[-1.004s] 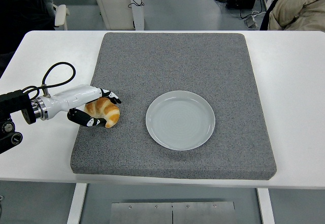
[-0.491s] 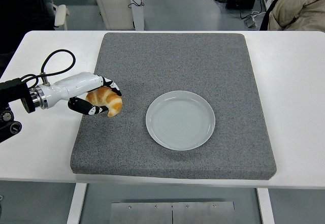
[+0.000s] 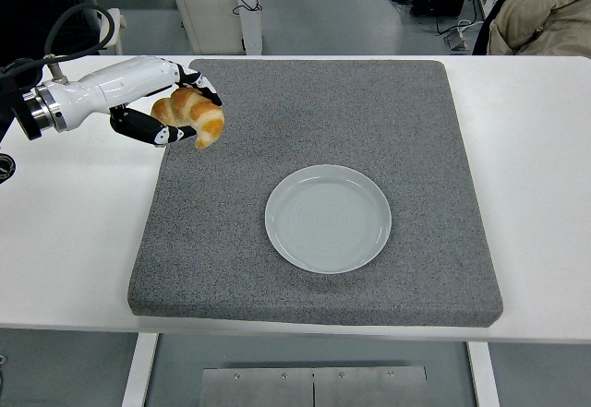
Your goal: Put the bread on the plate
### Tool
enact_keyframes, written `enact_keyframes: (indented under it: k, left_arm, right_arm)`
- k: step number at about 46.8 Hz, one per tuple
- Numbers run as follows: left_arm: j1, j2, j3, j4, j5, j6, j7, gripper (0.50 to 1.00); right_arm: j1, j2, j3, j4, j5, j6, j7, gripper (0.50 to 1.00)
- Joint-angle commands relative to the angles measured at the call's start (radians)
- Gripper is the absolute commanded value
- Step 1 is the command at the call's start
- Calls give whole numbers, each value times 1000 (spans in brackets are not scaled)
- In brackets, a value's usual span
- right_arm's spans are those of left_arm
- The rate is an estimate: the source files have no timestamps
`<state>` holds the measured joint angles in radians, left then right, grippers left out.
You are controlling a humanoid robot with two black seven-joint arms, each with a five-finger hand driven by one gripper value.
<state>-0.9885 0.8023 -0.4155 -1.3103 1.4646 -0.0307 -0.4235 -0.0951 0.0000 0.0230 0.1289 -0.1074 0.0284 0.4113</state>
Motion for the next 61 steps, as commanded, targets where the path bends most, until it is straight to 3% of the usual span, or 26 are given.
enact_keyframes:
  k: [1,29,38,61]
  left_arm:
    - [-12,-12,0,-4,5,0,0,533]
    - [-25,-238,17,-4,91,0,22,539]
    - [-21,-307,58,-4,118,2,49,542]
    - [21,-368,75,19,214,6,52,545]
  right_arm:
    - [0,0,0,0,0,1,0,1000]
    - [0,0,0,0,0,1,0,1000]
    - [0,0,0,0,0,-1,0,1000]
    - [0,0,0,0,0,1,1,1000]
